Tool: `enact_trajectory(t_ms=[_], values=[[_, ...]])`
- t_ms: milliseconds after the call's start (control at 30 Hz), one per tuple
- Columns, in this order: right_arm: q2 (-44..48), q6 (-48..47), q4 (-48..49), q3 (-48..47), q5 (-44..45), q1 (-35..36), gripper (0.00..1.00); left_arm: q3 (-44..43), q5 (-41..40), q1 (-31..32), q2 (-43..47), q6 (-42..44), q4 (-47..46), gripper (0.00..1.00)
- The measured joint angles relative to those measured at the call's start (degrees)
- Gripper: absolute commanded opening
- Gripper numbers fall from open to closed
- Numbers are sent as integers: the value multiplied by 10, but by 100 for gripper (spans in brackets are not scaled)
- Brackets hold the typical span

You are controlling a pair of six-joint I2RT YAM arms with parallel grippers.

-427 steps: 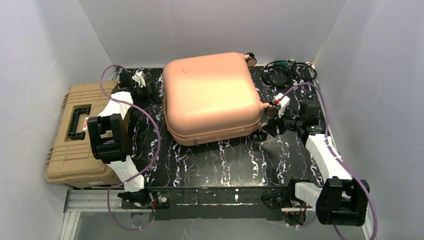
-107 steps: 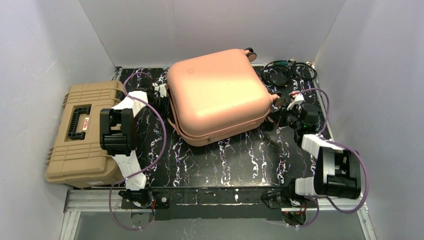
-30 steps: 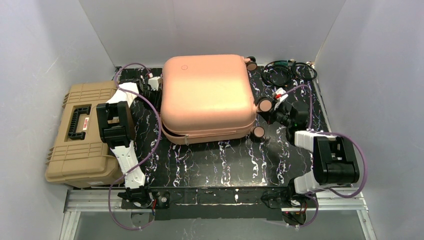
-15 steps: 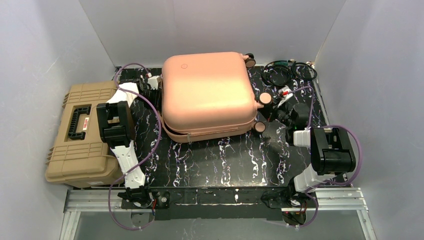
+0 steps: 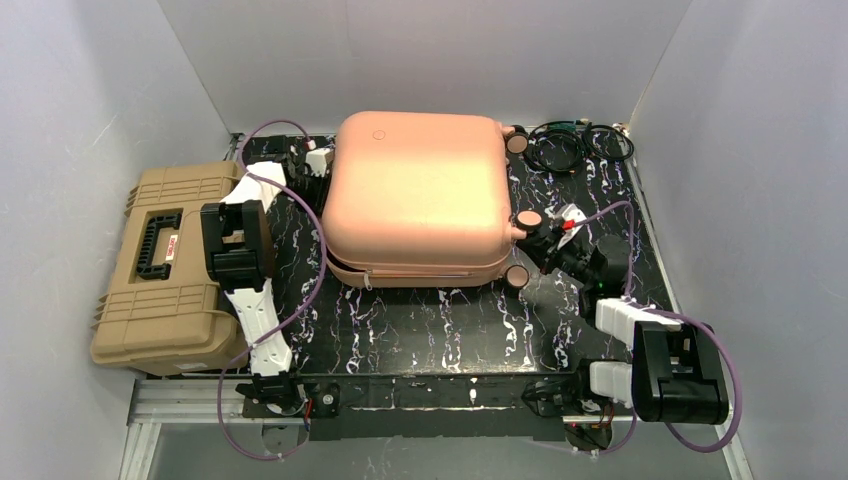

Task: Pack the luggage
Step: Zip the luggage at the center of the board.

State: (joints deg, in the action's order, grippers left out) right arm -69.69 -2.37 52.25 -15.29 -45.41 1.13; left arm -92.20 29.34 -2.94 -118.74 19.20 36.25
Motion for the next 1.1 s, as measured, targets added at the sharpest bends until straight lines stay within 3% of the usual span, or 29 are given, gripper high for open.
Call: enact_trajectory(t_ms=[167, 300, 500, 733, 1100], values=[[-6, -14, -40, -15, 9, -23, 1, 0, 2, 11, 0, 8, 3, 0], [-69, -18, -38, -54, 12, -38, 1, 0, 5, 19, 0, 12, 8, 0], [-181, 14, 19, -126, -4, -56, 1, 5, 15, 20, 0, 9, 12, 0], [-314, 113, 143, -203, -26, -67, 1, 8, 23, 22, 0, 7, 9, 0], [-363, 196, 213, -215, -24, -65, 1, 9, 23, 23, 1, 7, 7, 0]])
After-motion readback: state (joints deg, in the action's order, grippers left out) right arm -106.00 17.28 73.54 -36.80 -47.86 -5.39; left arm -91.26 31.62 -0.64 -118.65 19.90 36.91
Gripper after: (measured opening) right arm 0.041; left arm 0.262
